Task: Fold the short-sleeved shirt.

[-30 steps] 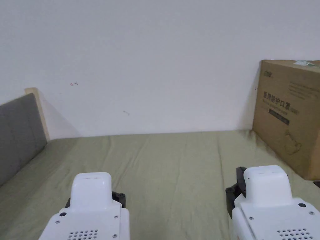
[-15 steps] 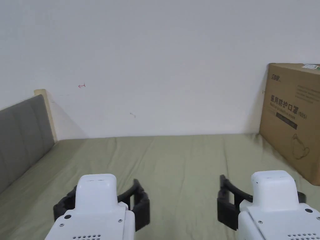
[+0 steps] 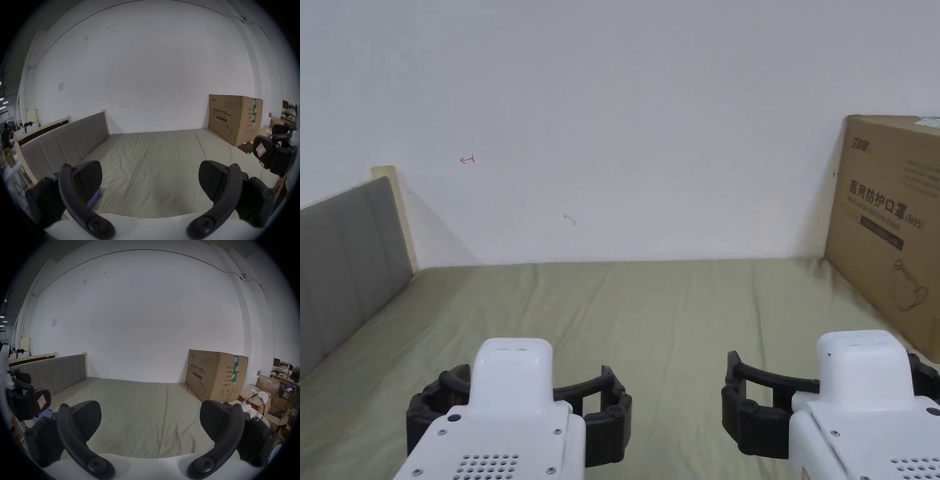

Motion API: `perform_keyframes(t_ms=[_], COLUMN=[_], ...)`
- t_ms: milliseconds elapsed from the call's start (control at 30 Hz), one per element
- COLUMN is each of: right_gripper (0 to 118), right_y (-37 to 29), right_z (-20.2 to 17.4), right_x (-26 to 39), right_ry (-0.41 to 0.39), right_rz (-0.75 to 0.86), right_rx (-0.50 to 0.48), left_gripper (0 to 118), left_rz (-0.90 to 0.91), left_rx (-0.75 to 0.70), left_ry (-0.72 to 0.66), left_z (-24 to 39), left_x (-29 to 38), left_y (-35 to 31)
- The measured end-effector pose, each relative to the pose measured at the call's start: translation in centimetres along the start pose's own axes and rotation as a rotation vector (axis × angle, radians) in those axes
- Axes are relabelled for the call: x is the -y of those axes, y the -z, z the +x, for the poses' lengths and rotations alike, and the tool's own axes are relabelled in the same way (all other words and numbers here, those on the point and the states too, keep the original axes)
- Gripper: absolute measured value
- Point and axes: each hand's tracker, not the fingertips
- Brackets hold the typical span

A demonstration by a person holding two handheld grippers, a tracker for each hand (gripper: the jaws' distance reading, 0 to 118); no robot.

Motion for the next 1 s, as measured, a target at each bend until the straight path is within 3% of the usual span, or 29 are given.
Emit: perform_keyframes(t_ms=[100,333,500,667,767,867,1000], right_gripper=[118,118,118,118,118,118,118], right_y=[0.2,0.4,0.5,0.7,0.8,0.9,1.0], right_z=[0.2,0.4,0.5,0.6,0.6,0.8,1.0], right_x=[0.3,0.7,1.0,1.2,1.3,1.3,1.4], right_ry=[-0.008,-0.01,-0.013,-0.019,-0.015,-0.013,-0.004], right_rz=[-0.001,-0.017,-0.028,-0.031,-0.032,-0.037,-0.043], right_rx=[0.013,0.014,0.009,0.016,0.019,0.026,0.029], left_gripper=[118,118,118,118,118,118,118], left_rz=[0.001,0.021,0.075,0.122,0.027,0.067,0.106], left_rx=[-0.082,0.024,0.057,0.001,0.062,0.045,0.052], left_ry=[-0.088,-0.12,-0.098,0.085,0.011,-0.082,-0.01], left_z=[-0.1,-1.2,-0.8,0.9,0.5,-0.1,-0.6], left_x=[0.1,-0.6,-0.3,0.2,-0.1,0.0,0.0], left_y=[0.0,-0.2,-0.7,-0.7,-0.5,-0.7,-0.7])
